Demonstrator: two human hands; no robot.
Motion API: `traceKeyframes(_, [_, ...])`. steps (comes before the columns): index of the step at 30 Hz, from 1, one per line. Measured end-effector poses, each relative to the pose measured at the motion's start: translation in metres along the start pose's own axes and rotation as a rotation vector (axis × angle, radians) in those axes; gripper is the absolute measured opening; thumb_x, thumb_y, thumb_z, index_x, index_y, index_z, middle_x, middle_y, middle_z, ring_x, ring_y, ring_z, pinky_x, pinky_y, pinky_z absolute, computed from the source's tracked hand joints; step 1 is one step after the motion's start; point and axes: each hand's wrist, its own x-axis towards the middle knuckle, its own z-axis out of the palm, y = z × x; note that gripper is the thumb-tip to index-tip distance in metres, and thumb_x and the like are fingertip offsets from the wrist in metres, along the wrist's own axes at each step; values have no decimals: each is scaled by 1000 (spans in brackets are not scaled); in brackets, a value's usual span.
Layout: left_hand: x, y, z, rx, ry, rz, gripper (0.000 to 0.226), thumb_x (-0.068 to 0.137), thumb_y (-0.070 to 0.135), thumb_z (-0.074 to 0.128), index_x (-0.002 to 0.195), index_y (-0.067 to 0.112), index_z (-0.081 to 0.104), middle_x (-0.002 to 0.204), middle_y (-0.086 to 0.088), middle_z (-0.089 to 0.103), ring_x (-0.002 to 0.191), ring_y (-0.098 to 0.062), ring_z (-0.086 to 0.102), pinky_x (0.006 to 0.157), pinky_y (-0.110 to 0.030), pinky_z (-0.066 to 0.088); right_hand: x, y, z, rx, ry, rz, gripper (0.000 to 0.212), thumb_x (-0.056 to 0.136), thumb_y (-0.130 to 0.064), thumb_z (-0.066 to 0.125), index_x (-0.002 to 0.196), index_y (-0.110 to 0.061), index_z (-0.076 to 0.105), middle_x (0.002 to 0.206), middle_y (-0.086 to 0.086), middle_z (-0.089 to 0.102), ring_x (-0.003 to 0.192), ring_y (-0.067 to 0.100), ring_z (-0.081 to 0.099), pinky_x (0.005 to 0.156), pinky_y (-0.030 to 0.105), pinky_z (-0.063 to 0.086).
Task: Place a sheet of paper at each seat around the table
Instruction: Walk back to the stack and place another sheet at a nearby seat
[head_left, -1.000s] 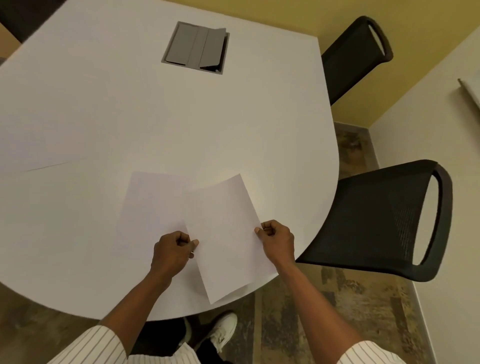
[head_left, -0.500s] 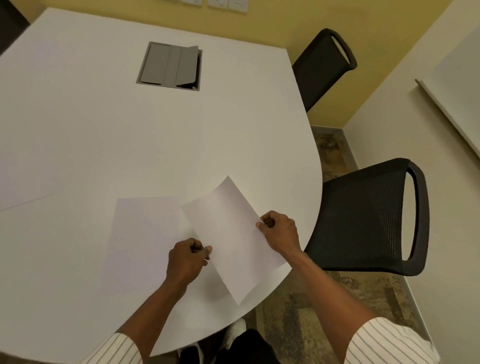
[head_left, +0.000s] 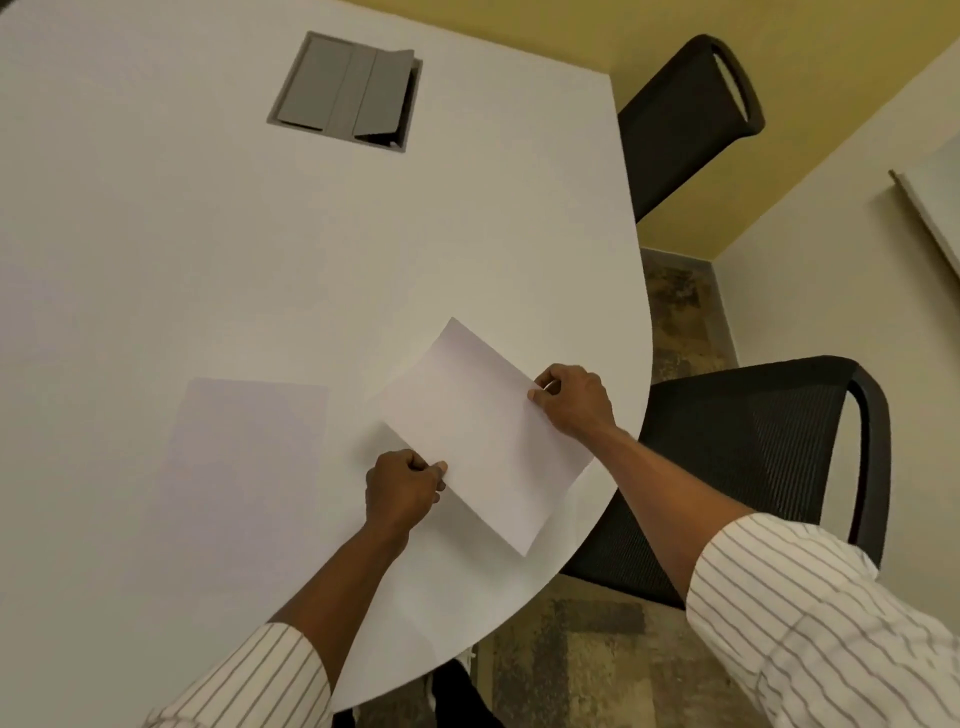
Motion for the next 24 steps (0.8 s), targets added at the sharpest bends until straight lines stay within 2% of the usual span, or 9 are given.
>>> traceKeyframes(7, [34,21,67,-29,42,-67,26,95,26,82,83,5,73,74,-1,82,66,-17,77,83,-45,69,87,26,-15,-103,-87,-57,14,94,-35,78,102,-24,77,97,-5,69,94,23,66,81,36,51])
traceKeyframes(11, [57,35,97,3,60,-99,25,95,28,81,81,9,72,77,-3,82,78,-24,81,87,-48,68,123,44,-16,-139,-125,-60,9,93,-33,78,97,-26,75,96,-4,72,95,24,67,82,37,52])
traceKeyframes(14, [71,43,112,31,75,-131,25,94,29,80,89,5,74,84,-6,82,87,-31,81,89,-51,67,142,59,-14,-157,-150,-62,7,93,-33,78,95,-27,74,97,-3,73,95,25,68,81,37,51])
traceKeyframes(18, [83,48,128,61,83,-146,26,94,29,80,88,4,73,84,-10,81,83,-33,82,87,-51,68,158,73,-8,-161,-171,-61,12,92,-32,78,100,-24,77,98,-2,74,95,25,67,79,34,47])
traceKeyframes(20, [87,48,133,80,88,-160,26,93,30,80,89,5,72,89,-11,82,87,-36,82,88,-52,68,164,76,-6,-153,-175,-62,11,92,-32,78,100,-24,77,100,-1,76,95,25,67,79,34,46])
traceKeyframes(24, [90,49,137,139,99,-188,27,93,35,78,95,9,73,100,-11,81,97,-38,80,94,-50,65,170,75,-2,-166,-195,-71,11,92,-31,77,99,-23,77,103,2,77,98,28,70,81,37,53])
